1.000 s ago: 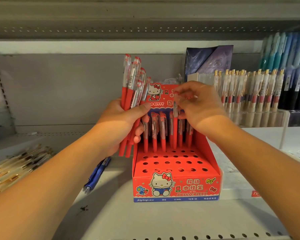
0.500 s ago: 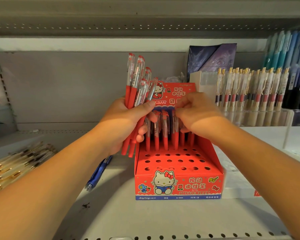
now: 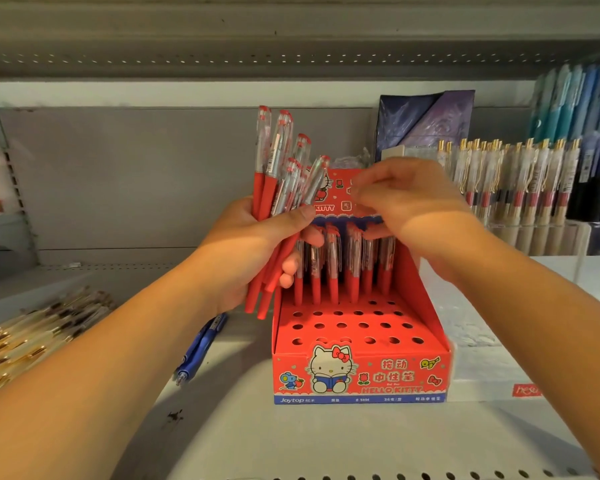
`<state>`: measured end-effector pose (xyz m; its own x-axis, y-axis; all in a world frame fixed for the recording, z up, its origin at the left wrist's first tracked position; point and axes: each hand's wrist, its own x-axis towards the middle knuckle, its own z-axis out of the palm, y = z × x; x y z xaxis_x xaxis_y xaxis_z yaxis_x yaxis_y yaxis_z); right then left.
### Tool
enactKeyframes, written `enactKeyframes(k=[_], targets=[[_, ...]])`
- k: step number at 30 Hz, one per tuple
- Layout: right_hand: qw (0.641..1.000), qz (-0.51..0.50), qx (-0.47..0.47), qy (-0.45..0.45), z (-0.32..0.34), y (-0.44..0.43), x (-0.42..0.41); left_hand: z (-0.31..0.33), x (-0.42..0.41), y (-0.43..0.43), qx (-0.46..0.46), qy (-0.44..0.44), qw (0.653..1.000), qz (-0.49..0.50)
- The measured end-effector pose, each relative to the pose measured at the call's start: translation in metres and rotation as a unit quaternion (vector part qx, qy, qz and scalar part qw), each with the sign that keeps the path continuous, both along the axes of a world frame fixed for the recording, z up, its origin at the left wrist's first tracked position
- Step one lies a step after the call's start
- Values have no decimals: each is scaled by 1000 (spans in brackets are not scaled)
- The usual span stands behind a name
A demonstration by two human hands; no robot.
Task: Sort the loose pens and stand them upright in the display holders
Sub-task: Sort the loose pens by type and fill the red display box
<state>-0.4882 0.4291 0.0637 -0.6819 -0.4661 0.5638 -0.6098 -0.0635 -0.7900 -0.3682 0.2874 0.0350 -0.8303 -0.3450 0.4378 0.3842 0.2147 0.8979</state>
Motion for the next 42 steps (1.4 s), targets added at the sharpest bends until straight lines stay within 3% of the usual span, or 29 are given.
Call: enactKeyframes(k=[4,12,20,24,30,34,42], targets=[[984,135,-55,-101,-2,4,18,-5,-4,-1,-35,-26,998,-39],[974,142,-74,-161,-4,2,17,-8,-6,-1,-48,-38,997,-54],[965,125,-135,-184,5,6,11,-5,-7,-1,-1,-34,999,-13],[984,62,-109,-123,8,8,4,-6,-8,-3,-13,-30,999,9],[994,-81,14,76,4,2,-6,-6,-10,-6,6,-21,1000,-22],[986,-101,57,122,0,1,-7,-6,-11,-9,21,-18,999,-30],[982,-119,78,129,-1,-1,-8,-7,-12,-8,23,-23,998,-45]])
